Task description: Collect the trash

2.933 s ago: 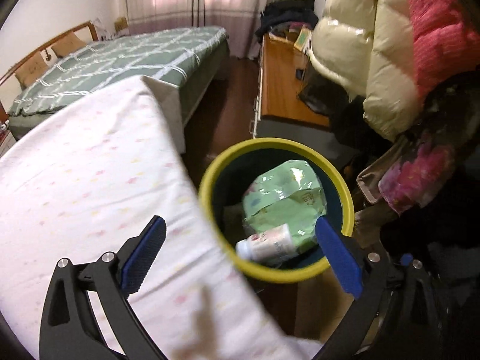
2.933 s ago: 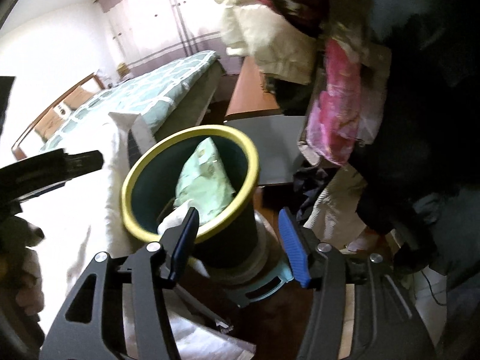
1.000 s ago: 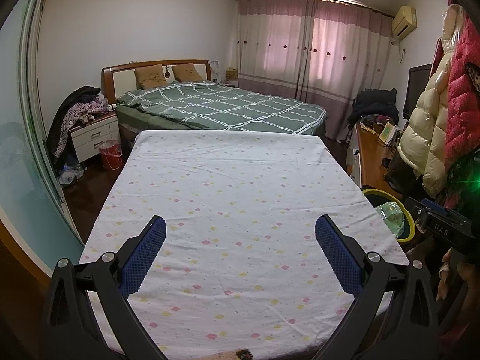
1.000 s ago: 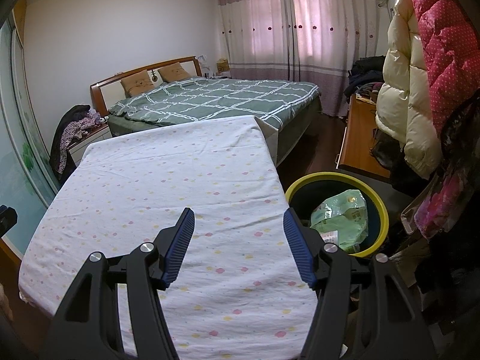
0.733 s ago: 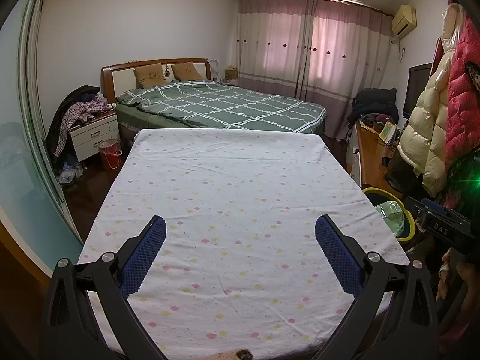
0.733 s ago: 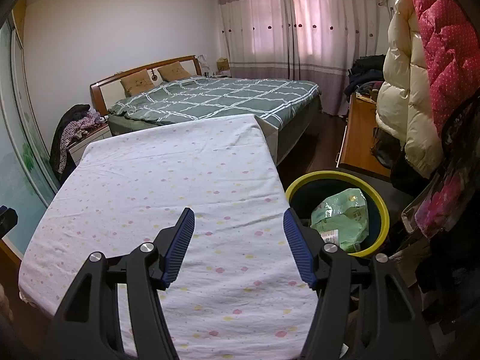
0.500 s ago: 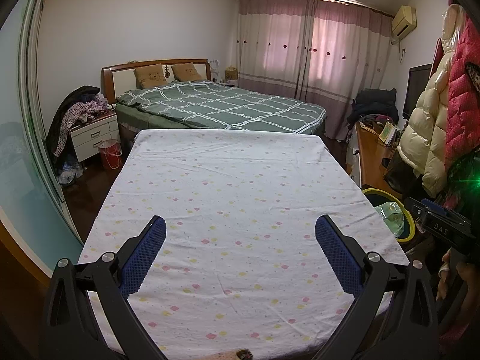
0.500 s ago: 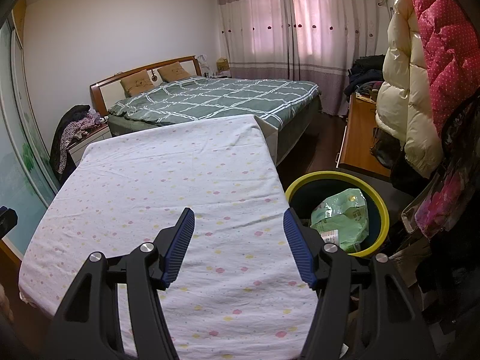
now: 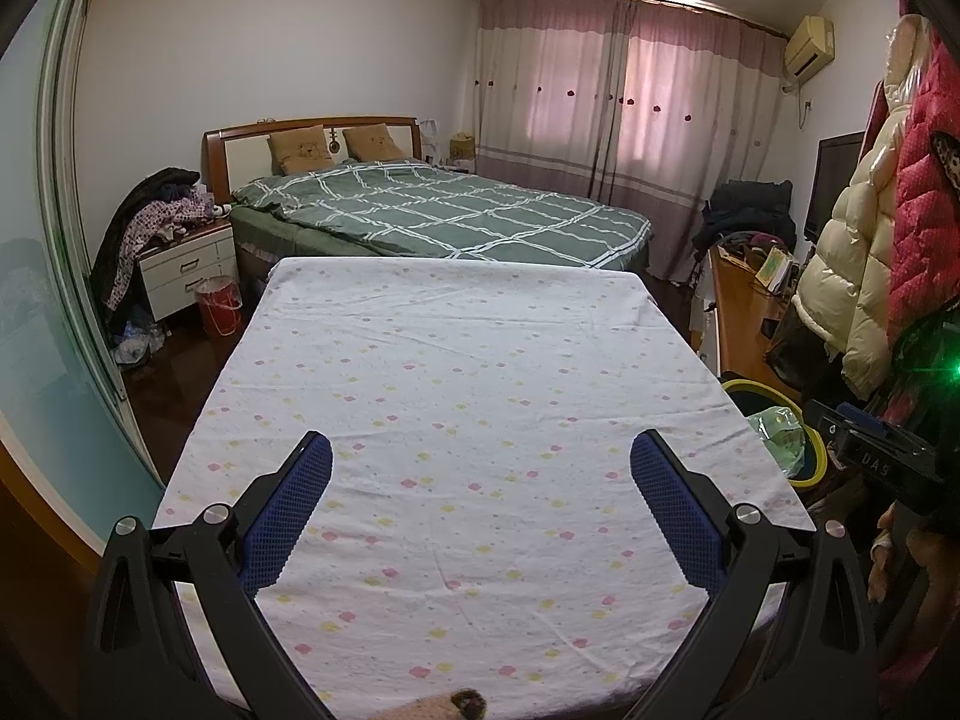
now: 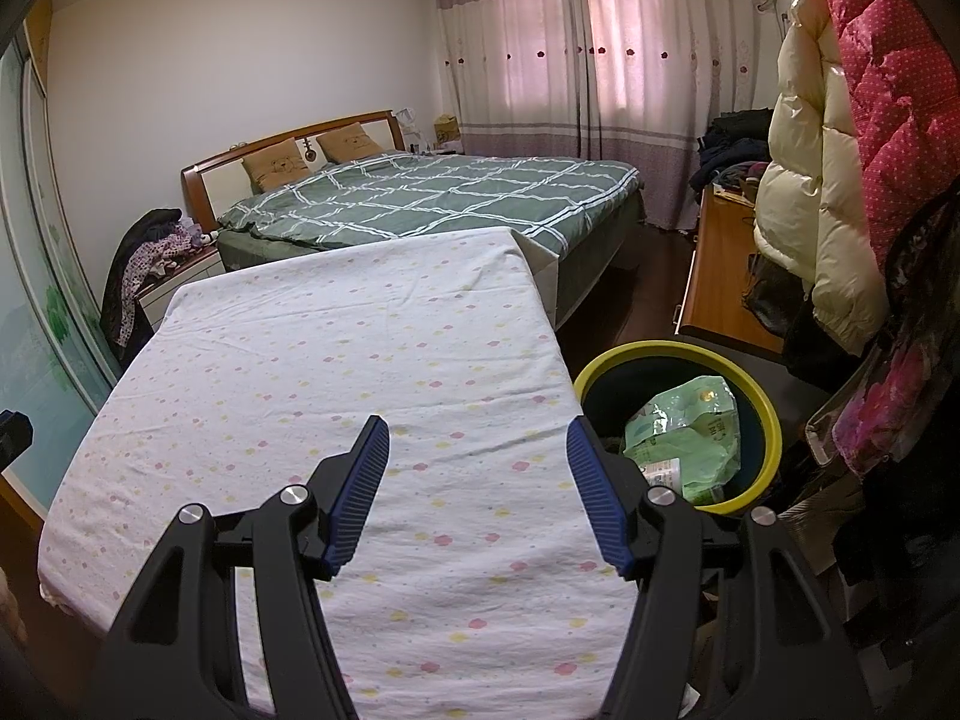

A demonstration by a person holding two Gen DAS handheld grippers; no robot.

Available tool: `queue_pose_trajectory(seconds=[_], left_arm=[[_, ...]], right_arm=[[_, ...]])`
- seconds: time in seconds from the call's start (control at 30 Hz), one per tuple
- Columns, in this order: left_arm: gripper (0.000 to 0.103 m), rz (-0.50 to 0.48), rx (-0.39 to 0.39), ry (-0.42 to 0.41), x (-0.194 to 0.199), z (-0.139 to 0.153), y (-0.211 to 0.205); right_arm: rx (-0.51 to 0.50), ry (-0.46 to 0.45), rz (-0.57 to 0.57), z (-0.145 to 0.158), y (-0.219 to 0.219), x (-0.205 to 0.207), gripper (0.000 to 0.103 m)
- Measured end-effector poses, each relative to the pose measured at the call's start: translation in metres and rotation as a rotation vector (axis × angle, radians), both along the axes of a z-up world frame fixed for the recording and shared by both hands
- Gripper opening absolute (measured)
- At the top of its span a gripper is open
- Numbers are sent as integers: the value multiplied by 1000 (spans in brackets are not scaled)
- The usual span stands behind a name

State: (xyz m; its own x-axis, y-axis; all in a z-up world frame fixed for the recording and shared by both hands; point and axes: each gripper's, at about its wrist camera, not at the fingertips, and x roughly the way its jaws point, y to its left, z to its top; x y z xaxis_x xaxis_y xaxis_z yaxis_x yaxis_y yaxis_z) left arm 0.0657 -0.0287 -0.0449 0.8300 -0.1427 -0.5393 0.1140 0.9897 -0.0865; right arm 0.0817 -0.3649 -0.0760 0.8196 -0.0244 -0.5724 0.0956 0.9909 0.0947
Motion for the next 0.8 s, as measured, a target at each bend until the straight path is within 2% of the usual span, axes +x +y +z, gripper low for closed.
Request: queue_pose_trajectory(seconds=[0.8], left_arm=[[98,-1,5,-5,0,0,-2]], right_arm=[[0,2,1,0,0,0,59]])
